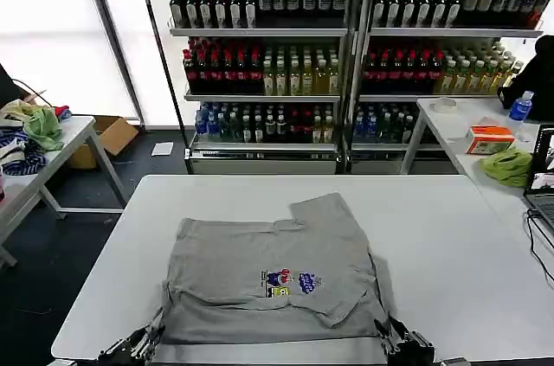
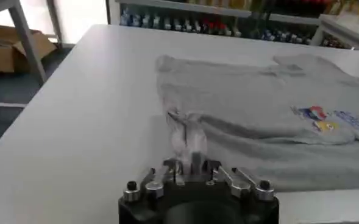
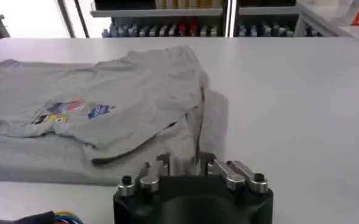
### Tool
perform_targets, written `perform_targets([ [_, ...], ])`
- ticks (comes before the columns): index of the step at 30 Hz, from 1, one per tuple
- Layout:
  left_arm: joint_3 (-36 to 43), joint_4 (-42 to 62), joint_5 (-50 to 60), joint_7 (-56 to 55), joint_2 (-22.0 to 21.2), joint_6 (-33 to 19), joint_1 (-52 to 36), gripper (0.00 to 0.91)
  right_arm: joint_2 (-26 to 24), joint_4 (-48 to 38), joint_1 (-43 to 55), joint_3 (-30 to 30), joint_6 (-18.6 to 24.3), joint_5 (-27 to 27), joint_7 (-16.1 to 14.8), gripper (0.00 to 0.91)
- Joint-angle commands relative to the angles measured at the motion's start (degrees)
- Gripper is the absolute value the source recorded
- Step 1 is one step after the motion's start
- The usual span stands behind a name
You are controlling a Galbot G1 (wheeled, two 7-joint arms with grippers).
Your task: Fold and organize the clothes.
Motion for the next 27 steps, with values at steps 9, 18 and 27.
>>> perform_targets([
  [9, -6.6, 3.6, -5.4, 0.6, 7.2, 0.1, -5.3, 0.907, -6.4, -4.3, 15.9, 4.1, -3.4, 7.9, -4.3, 0.907],
  [18, -1.6, 13.7, -7.7, 4.2, 18.4, 0.1, -19.0, 0.907, -8.2, -21.7, 44.0, -6.5, -6.3, 9.0, -9.1, 0.907],
  [27, 7.4, 24.9, -10.9, 6.9, 26.6, 0.1, -32.1, 0.907, -5.3, -40.8, 64.0, -18.9, -6.4, 6.4, -13.1, 0.907],
])
